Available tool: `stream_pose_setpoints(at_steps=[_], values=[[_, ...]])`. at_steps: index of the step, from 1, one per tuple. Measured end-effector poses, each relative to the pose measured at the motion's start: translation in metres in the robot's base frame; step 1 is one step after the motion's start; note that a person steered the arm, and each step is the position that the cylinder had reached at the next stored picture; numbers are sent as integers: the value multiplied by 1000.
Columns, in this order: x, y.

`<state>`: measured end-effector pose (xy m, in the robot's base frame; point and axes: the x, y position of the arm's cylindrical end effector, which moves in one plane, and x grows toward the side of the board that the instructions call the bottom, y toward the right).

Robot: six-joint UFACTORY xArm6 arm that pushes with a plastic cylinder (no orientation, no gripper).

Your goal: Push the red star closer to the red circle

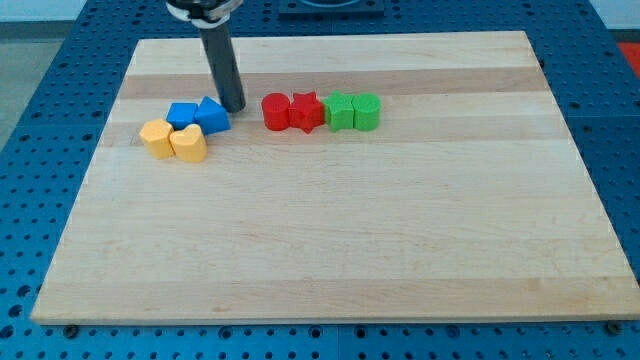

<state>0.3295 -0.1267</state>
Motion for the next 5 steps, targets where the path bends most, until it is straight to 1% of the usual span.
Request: stream_pose_setpoints(at_steps=[1, 2, 3, 5], values=[[-19, 41], [-19, 83], [-13, 94], [10, 83]])
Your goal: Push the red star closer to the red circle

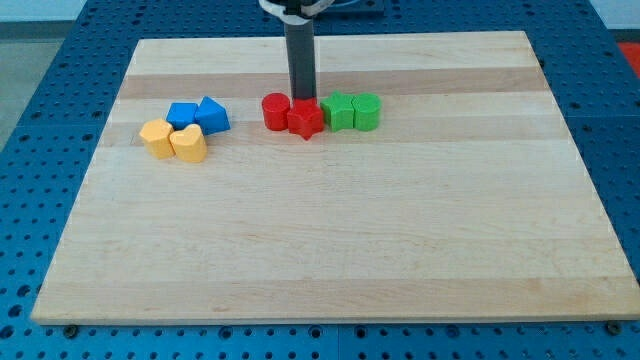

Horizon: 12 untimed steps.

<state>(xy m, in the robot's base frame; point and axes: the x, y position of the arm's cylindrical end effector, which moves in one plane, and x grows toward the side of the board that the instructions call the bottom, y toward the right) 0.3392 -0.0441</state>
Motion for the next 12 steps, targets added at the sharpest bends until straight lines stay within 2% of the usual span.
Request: stream_pose_setpoints(at_steps=[6, 8, 9, 10, 12], values=[[45, -71], [79, -16], [80, 34], [61, 56], [40, 35]])
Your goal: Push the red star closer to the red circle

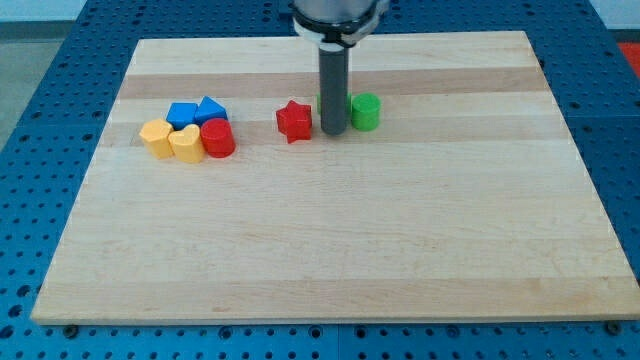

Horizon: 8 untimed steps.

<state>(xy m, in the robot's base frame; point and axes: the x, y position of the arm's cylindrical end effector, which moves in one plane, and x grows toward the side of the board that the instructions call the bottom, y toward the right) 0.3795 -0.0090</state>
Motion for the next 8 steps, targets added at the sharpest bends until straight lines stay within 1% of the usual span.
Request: stream_pose_setpoints(at_steps=[4, 5, 6, 7, 8], values=[[-5, -91], [-20, -83], [-52, -70], [-74, -50], [-77, 0]])
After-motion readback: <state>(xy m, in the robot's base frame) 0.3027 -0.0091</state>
